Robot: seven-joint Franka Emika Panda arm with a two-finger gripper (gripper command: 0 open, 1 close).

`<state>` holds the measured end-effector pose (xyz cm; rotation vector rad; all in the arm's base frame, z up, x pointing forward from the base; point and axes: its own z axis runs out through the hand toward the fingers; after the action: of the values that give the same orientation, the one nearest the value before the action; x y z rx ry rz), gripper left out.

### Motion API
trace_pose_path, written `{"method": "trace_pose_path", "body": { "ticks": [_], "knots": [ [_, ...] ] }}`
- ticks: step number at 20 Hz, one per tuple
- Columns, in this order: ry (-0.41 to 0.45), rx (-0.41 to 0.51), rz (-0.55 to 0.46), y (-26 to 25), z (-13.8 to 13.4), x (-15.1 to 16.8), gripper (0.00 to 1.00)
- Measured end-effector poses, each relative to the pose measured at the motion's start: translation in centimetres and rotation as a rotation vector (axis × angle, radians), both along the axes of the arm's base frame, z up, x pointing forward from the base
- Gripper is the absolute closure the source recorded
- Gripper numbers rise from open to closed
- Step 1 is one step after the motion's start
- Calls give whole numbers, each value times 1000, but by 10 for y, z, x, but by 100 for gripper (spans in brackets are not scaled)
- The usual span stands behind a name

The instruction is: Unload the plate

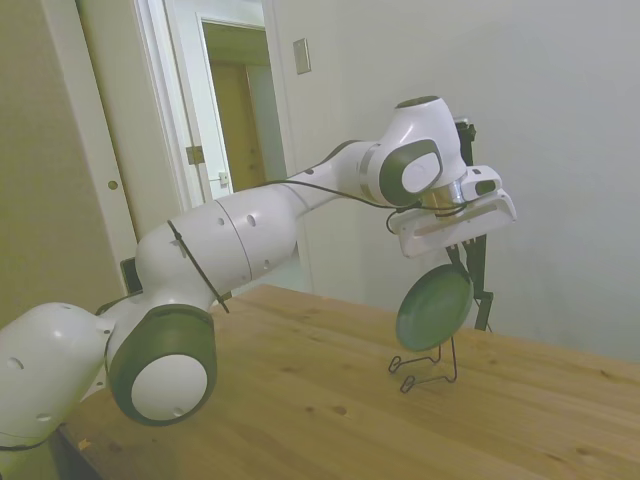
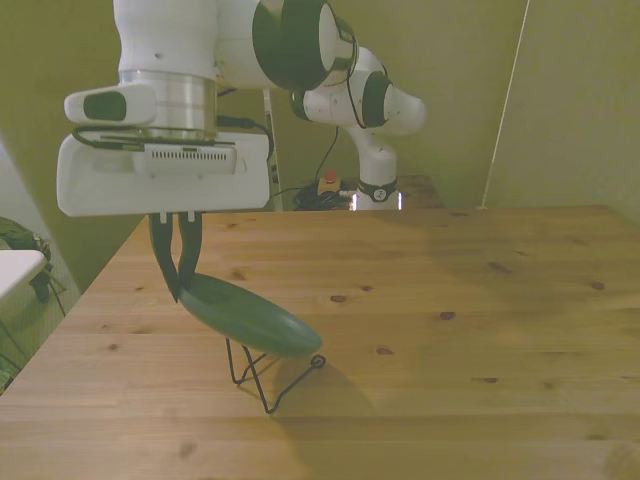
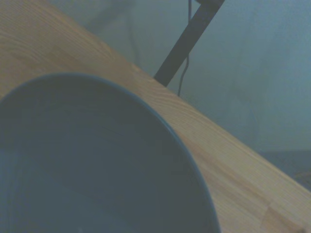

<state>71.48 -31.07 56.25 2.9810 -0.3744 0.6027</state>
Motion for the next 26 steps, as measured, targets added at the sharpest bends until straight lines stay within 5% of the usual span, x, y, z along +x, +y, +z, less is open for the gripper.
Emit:
{"method": "trace_pose_path", "body": {
  "ticks": [6, 10, 17, 26],
  "knots": [
    [-46, 92, 26, 48, 47, -4, 100],
    [-9, 209, 22, 112, 40, 13, 100],
    [167, 411, -66, 179, -34, 40, 100],
    [341, 473, -220, 181, -145, 58, 100]
  ]
}}
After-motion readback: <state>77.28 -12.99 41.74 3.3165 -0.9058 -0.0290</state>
